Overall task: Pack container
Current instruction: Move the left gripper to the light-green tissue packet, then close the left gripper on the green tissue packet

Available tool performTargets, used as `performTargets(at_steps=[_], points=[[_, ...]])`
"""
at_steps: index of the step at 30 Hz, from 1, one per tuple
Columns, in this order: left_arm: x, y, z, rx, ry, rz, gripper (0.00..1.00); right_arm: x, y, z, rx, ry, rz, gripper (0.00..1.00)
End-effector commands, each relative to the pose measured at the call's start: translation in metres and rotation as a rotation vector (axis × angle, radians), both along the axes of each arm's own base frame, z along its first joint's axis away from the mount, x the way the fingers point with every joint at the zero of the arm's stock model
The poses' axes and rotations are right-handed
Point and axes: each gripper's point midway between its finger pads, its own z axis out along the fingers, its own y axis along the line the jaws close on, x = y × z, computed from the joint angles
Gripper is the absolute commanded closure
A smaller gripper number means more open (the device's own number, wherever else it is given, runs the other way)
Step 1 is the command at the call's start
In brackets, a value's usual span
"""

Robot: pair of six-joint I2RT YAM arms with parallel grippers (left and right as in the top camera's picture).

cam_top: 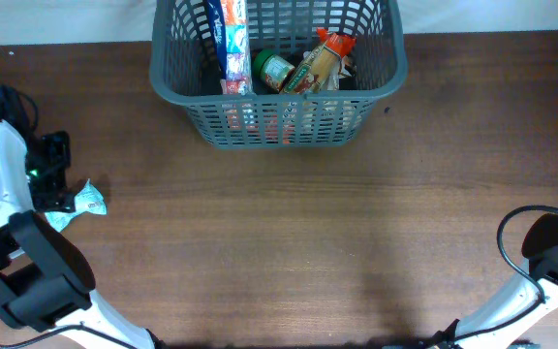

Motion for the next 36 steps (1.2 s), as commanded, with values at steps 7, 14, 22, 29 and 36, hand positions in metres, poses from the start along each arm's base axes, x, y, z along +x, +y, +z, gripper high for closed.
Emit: performTargets(at_steps=[7, 14, 22, 29, 36], points=[[-0.028, 0.006, -0.033, -0.032, 0.073, 0.081, 0.01, -0.004, -0.002, 0.004, -0.014, 0.004, -0.008, 0.01], [-0.034, 0.005, -0.046, -0.031, 0.087, 0.146, 0.01, -0.004, -0.002, 0.004, -0.014, 0.004, -0.008, 0.01], [-0.040, 0.012, -0.061, 0.007, 0.102, 0.152, 0.01, -0.004, -0.002, 0.004, -0.014, 0.004, -0.008, 0.01], [-0.042, 0.025, -0.060, 0.056, 0.104, 0.167, 0.01, -0.004, -0.002, 0.004, -0.014, 0.004, -0.008, 0.01], [-0.045, 0.037, -0.060, 0.071, 0.093, 0.198, 0.01, -0.004, -0.002, 0.003, -0.014, 0.004, -0.008, 0.01]])
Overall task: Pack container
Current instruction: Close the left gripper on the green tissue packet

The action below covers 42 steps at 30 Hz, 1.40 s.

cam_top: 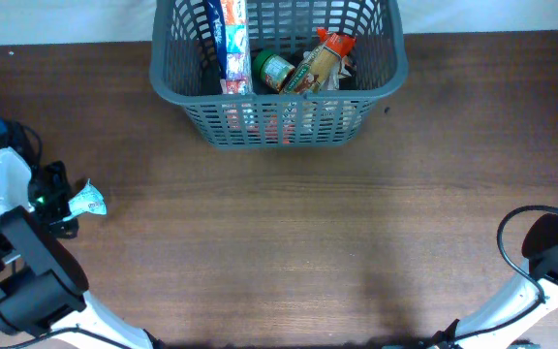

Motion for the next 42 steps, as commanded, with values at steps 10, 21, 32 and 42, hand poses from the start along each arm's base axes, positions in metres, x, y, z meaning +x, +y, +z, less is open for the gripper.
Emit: performTargets(at_steps=[10, 21, 32, 42], points=[[-0.010, 0.008, -0.034, -0.026, 0.069, 0.041, 0.01, -0.004, -0.002, 0.004, -0.014, 0.004, -0.008, 0.01], [-0.011, 0.004, -0.056, -0.063, 0.098, 0.040, 0.01, -0.004, -0.002, 0.004, -0.014, 0.004, -0.008, 0.01], [-0.010, 0.001, -0.064, -0.080, 0.104, 0.037, 0.01, -0.004, -0.002, 0.004, -0.014, 0.004, -0.008, 0.01], [-0.008, -0.003, -0.064, -0.105, 0.092, 0.038, 0.73, -0.004, -0.002, 0.004, -0.014, 0.004, -0.008, 0.01]])
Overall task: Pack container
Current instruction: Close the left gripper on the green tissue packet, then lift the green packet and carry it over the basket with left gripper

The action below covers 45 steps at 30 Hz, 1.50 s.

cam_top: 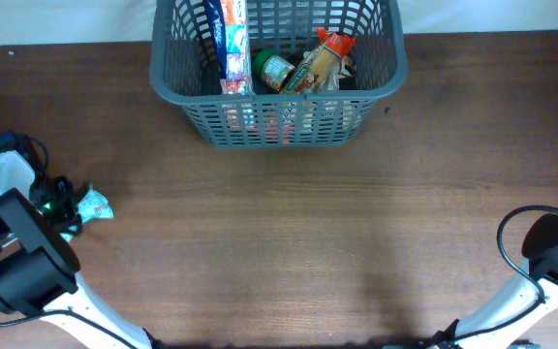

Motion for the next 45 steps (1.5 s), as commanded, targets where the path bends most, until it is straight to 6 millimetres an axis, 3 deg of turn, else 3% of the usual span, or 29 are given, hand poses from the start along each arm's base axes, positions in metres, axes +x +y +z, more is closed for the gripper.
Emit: performTargets(at_steps=[1, 3, 9, 12, 16, 19, 22, 26, 27, 29, 32, 33, 35, 37, 39, 42, 45], points=[[-0.006, -0.007, -0.013, -0.041, 0.032, 0.001, 0.84, -0.004, -0.002, 0.004, -0.014, 0.004, -0.008, 0.01], [-0.006, -0.007, -0.013, -0.042, 0.031, 0.001, 0.98, -0.004, -0.002, 0.004, -0.014, 0.004, -0.008, 0.01], [-0.004, -0.009, -0.013, -0.065, 0.021, -0.070, 0.98, -0.004, -0.002, 0.004, -0.014, 0.004, -0.008, 0.01], [0.010, -0.015, -0.008, -0.112, -0.040, -0.190, 0.98, -0.004, -0.002, 0.004, -0.014, 0.004, -0.008, 0.01], [0.036, -0.014, 0.017, -0.110, -0.134, -0.348, 0.98, -0.004, -0.002, 0.004, -0.014, 0.004, -0.008, 0.01], [0.065, -0.006, 0.060, -0.021, -0.228, -0.497, 0.99, -0.004, -0.002, 0.004, -0.014, 0.004, -0.008, 0.01], [0.096, -0.001, 0.123, 0.104, -0.359, -0.643, 0.98, -0.004, -0.002, 0.004, -0.014, 0.004, -0.008, 0.01], [0.135, -0.018, 0.245, 0.277, -0.638, -0.824, 0.98, -0.004, -0.002, 0.004, -0.014, 0.004, -0.008, 0.01], [0.146, -0.039, 0.306, 0.356, -0.782, -0.918, 0.98, -0.004, -0.002, 0.004, -0.014, 0.004, -0.008, 0.01], [0.156, -0.074, 0.372, 0.448, -0.949, -1.038, 0.98, -0.004, -0.002, 0.004, -0.014, 0.004, -0.008, 0.01], [0.159, -0.135, 0.453, 0.564, -1.154, -1.170, 0.98, -0.004, -0.002, 0.004, -0.014, 0.004, -0.008, 0.01], [0.159, -0.179, 0.493, 0.619, -1.275, -1.250, 0.98, -0.004, -0.002, 0.004, -0.014, 0.004, -0.008, 0.01], [0.158, -0.229, 0.525, 0.658, -1.401, -1.338, 0.98, -0.004, -0.002, 0.004, -0.014, 0.004, -0.008, 0.01], [0.156, -0.278, 0.548, 0.690, -1.518, -1.421, 0.98, -0.004, -0.002, 0.004, -0.014, 0.004, -0.008, 0.01], [0.159, -0.309, 0.553, 0.704, -1.553, -1.436, 0.98, -0.004, -0.002, 0.004, -0.014, 0.004, -0.008, 0.01], [0.170, -0.342, 0.541, 0.722, -1.508, -1.416, 0.98, -0.004, -0.002, 0.004, -0.014, 0.004, -0.008, 0.01], [0.189, -0.370, 0.511, 0.725, -1.428, -1.441, 0.98, -0.004, -0.002, 0.004, -0.014, 0.004, -0.008, 0.01]])
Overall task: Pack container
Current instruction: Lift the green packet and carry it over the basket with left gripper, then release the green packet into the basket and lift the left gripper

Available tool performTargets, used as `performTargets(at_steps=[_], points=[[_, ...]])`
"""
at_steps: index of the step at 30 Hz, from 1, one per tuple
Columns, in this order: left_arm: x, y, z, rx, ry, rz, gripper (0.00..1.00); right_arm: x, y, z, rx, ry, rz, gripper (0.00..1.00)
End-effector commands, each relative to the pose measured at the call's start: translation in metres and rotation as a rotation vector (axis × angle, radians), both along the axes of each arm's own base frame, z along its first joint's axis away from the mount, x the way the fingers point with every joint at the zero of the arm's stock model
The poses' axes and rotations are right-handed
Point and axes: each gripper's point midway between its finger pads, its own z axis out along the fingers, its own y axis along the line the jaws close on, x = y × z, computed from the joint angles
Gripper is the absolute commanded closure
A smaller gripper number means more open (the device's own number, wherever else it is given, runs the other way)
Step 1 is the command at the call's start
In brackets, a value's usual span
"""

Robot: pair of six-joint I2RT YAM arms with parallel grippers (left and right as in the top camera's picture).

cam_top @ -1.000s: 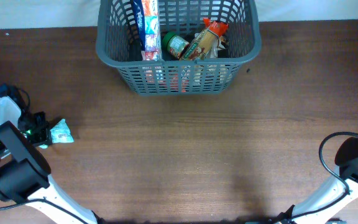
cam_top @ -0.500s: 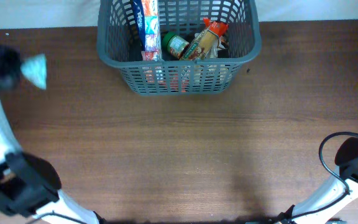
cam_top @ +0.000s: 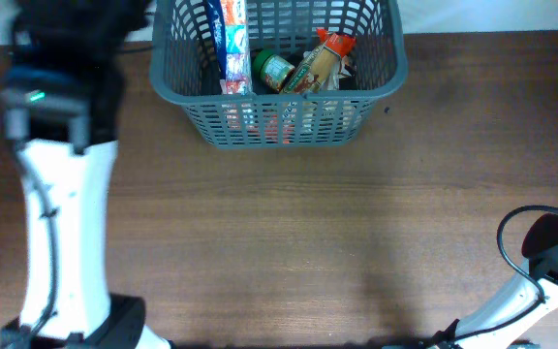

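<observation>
The grey mesh basket [cam_top: 277, 92] stands at the back middle of the table. It holds a tall blue and red packet [cam_top: 229, 44], a green-lidded jar [cam_top: 275, 70] and an orange-topped packet [cam_top: 320, 60]. My left arm [cam_top: 64, 223] is raised close under the overhead camera, reaching from the bottom left up to the basket's left rim. Its dark wrist [cam_top: 66, 58] covers the fingers, so I cannot see their state or whether anything is in them. The small light-blue packet is out of sight. Only a dark part of the right gripper shows at the right edge.
Brown wooden table [cam_top: 308, 233] with a white cloth along its back edge. The right arm's elbow and cable [cam_top: 548, 250] sit at the bottom right corner.
My left arm has gone from low at the table's left edge, fingers at the light-blue packet, to high and far back beside the basket's left rim. The packet no longer shows on the table.
The left gripper stood beside the light-blue packet at the left edge of the table. At the two following moments it was nearer the front, with the packet at its fingertips. Now the arm is raised by the basket and the packet is unseen. The right arm has not moved.
</observation>
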Motion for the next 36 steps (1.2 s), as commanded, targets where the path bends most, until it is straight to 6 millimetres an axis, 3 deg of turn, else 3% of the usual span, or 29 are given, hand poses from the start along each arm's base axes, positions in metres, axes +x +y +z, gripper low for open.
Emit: performTargets(at_steps=[1, 6, 10, 15, 18, 22, 25, 29, 31, 36], points=[[0.044, -0.019, -0.055, 0.085, 0.090, 0.125, 0.98, -0.004, -0.001, 0.004, -0.012, 0.003, -0.008, 0.01], [0.090, -0.029, -0.128, 0.166, 0.204, 0.264, 0.98, -0.004, -0.001, 0.004, -0.012, 0.003, -0.008, 0.01], [0.119, -0.035, -0.199, 0.238, 0.325, 0.290, 0.98, -0.004, -0.001, 0.004, -0.012, 0.002, -0.008, 0.01], [0.127, -0.040, -0.292, 0.347, 0.529, 0.271, 0.98, -0.004, -0.001, 0.004, -0.012, 0.002, -0.008, 0.01], [0.123, -0.041, -0.329, 0.393, 0.621, 0.256, 0.98, -0.004, -0.001, 0.004, -0.012, 0.002, -0.008, 0.01], [0.120, -0.040, -0.347, 0.418, 0.666, 0.247, 0.87, -0.004, -0.001, 0.004, -0.012, 0.002, -0.008, 0.01], [0.121, -0.040, -0.347, 0.419, 0.665, 0.250, 0.54, -0.004, -0.001, 0.004, -0.012, 0.002, -0.008, 0.01], [0.121, -0.040, -0.346, 0.417, 0.662, 0.251, 0.26, -0.004, -0.001, 0.004, -0.012, 0.002, -0.008, 0.01], [0.122, -0.039, -0.346, 0.425, 0.658, 0.247, 0.03, -0.004, -0.001, 0.004, -0.012, 0.002, -0.008, 0.01], [0.127, -0.037, -0.332, 0.477, 0.603, 0.233, 0.01, -0.004, -0.001, 0.004, -0.012, 0.003, -0.008, 0.01]])
